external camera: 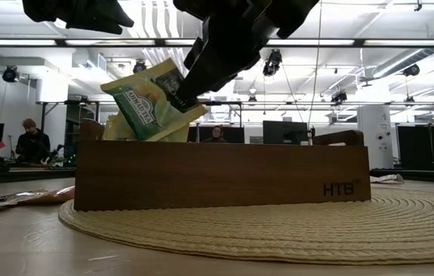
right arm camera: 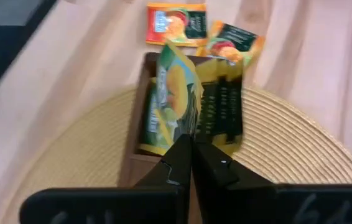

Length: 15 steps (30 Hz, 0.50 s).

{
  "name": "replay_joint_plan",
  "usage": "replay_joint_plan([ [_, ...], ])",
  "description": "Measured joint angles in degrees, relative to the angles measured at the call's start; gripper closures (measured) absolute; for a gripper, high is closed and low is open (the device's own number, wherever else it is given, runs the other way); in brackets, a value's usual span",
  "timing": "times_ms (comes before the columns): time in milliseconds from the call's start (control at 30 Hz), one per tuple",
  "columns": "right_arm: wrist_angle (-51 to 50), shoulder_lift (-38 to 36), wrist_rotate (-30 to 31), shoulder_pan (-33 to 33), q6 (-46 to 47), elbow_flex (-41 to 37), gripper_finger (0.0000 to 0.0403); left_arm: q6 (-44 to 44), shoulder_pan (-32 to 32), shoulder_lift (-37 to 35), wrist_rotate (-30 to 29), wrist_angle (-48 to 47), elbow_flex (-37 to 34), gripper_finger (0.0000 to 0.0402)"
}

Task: Pick & Place Tea
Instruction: Put the green tea bag into the left section of the wooden organizer

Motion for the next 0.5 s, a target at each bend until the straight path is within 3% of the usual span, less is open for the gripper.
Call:
replay_joint_plan([
  [167,-0.47,0.00,0.29,0.14,-0.01,0.00,0.0366,-0.01,-0.01,0.00,0.00,0.00,-0.02,0.0227],
  [500,-3.00,0.00,0.03,1.27,0.01,0.00,0.0275,-0.01,-0.01,0.00,-0.02,0.00,-0.07,0.0227],
])
